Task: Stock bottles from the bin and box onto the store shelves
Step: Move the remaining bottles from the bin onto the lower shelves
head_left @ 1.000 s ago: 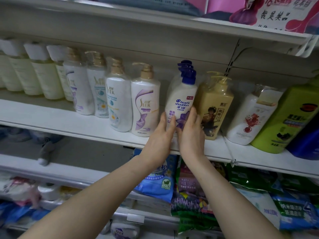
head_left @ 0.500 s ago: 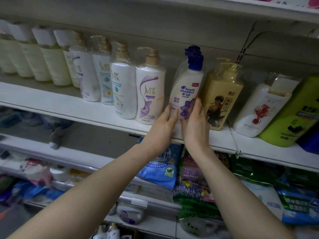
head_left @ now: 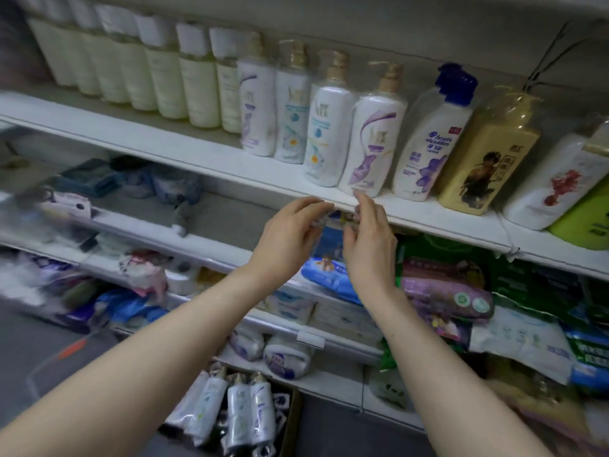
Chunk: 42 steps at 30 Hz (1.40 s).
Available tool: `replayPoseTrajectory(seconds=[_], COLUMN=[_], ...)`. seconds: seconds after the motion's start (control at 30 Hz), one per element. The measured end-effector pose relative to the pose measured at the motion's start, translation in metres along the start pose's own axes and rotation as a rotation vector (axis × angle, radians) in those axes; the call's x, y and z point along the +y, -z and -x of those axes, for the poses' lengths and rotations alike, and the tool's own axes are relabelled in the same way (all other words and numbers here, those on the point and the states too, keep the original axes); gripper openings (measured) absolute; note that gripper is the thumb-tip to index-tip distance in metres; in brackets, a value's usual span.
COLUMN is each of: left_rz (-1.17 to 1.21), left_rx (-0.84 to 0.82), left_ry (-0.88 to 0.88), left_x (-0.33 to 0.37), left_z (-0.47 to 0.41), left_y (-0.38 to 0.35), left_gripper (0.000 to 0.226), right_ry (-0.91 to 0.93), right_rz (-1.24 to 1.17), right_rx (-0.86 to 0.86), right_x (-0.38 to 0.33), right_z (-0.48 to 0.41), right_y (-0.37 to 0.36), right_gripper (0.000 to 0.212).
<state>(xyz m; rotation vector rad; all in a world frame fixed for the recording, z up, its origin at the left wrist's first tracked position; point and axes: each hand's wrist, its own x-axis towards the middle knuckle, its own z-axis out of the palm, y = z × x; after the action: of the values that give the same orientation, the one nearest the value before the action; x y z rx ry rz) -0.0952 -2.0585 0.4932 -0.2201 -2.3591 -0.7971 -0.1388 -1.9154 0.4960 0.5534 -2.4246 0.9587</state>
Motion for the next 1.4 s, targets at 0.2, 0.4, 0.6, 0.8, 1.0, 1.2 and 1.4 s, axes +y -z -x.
replayPoseTrajectory(seconds=[0.2,0.4,0.6,0.8,1.0,1.2,1.4], left_rz=[-0.060,-0.067,-0.050,-0.051,-0.042,0.005,0.096], left_rx=[-0.019,-0.039,-0.074,-0.174,-0.248,-0.372,-0.482], left_ry=[0.134,0.260,0.406,0.533,0.654,0.762,0.907], left_x=[-0.050,-0.103,-0.145,-0.192,-0.236,-0.284,-0.345], left_z=[0.075,0.149,0.196,0.222,0.245,0.283,0.349], left_y=[0.077,0.129,0.143,0.124,0.102,0.075,0.047], left_gripper=[0.041,0.036,0.037,0.035,0.031,0.032,0.031], right_ry=[0.040,0.043,0.017,-0.043,-0.111,-0.304,-0.558], right_rz=[-0.053,-0.132,-0.117,-0.112,-0.087,-0.090,-0.014], right_rx=[-0.128,-0.230,-0.398,-0.568,-0.712,-0.831,-0.894], right_x=[-0.074,-0.130,-0.151,-0.137,-0.117,-0.096,-0.069], right_z=[0.064,0.120,0.155,0.166,0.179,0.212,0.255], right_y=[-0.060,-0.118,-0.157,-0.207,-0.262,-0.313,-0.364], right_gripper=[0.058,0.055,0.054,0.053,0.046,0.045,0.045])
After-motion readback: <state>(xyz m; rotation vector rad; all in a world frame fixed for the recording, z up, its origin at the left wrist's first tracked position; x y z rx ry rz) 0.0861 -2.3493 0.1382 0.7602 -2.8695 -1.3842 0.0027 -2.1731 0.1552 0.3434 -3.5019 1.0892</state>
